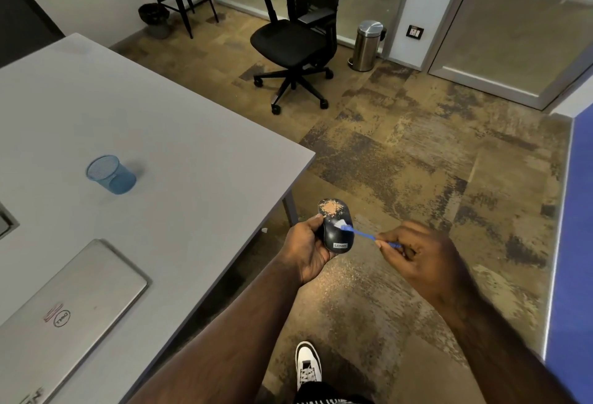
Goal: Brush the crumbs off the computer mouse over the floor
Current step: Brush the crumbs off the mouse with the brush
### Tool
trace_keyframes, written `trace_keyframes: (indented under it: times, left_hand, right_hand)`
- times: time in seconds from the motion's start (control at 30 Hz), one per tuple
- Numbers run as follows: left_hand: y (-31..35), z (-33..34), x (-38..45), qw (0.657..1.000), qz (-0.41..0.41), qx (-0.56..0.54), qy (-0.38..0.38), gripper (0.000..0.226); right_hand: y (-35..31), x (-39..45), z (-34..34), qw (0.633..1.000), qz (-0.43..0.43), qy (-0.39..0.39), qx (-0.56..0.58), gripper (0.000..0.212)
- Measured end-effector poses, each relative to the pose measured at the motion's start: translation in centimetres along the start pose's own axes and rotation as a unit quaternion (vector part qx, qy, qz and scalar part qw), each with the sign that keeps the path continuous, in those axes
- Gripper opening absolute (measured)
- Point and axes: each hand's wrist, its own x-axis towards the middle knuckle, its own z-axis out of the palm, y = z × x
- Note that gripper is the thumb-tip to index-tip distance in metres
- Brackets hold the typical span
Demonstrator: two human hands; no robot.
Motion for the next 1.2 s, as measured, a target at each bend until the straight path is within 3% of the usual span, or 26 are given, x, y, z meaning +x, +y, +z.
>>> trace_keyframes:
  times: [0.1,0.27,0.4,0.53,0.67,0.9,0.97,1.07,1.13,1.2]
  left_hand:
    - [-0.1,-0.1,0.3,1.0,0.011,0.006,0.003,0.036]
    - [-0.1,-0.1,0.3,1.0,0.013,0.002,0.008,0.038]
    - [-0.2,-0.4,0.4,1.0,0.015,0.009,-0.006,0.034]
    - [-0.2,-0.3,0.4,1.0,0.01,0.008,-0.005,0.036]
    - [0.0,-0.5,0.5,1.0,0.01,0.01,-0.009,0.034]
    - [0.5,-0.6,0.3,1.0,0.006,-0.008,-0.01,0.039]
    - [0.5,-0.6,0.3,1.0,0.006,-0.012,-0.011,0.039]
    - [0.3,-0.3,0.2,1.0,0.006,-0.007,-0.002,0.035]
    - [0.0,-0.2,0.2,1.0,0.002,0.001,0.001,0.034]
    - [0.0,-0.1,0.0,1.0,-0.001,-0.001,-0.002,0.036]
  right_hand:
    - [-0.2,-0.5,0.3,0.998,-0.026,-0.059,0.012,0.006]
    - [-0.6,-0.1,-0.1,1.0,-0.007,0.026,-0.004,0.009]
    - [-1.0,-0.2,-0.1,0.997,-0.03,-0.064,-0.02,0.007]
    - [-1.0,-0.1,-0.5,0.999,-0.025,-0.017,-0.029,0.007]
    - [-0.9,-0.5,-0.3,0.995,-0.016,-0.078,-0.063,0.004]
    - [0.8,-0.6,-0.9,0.988,0.096,0.065,-0.1,0.003]
    - [0.9,-0.4,-0.7,0.985,0.131,0.108,-0.025,0.005]
    - [0.3,-0.1,0.3,0.983,0.13,0.079,0.103,0.01]
    - [0.1,0.2,1.1,0.986,0.139,0.05,0.081,0.007]
    - [0.6,0.6,1.2,0.979,0.185,0.076,0.045,0.006]
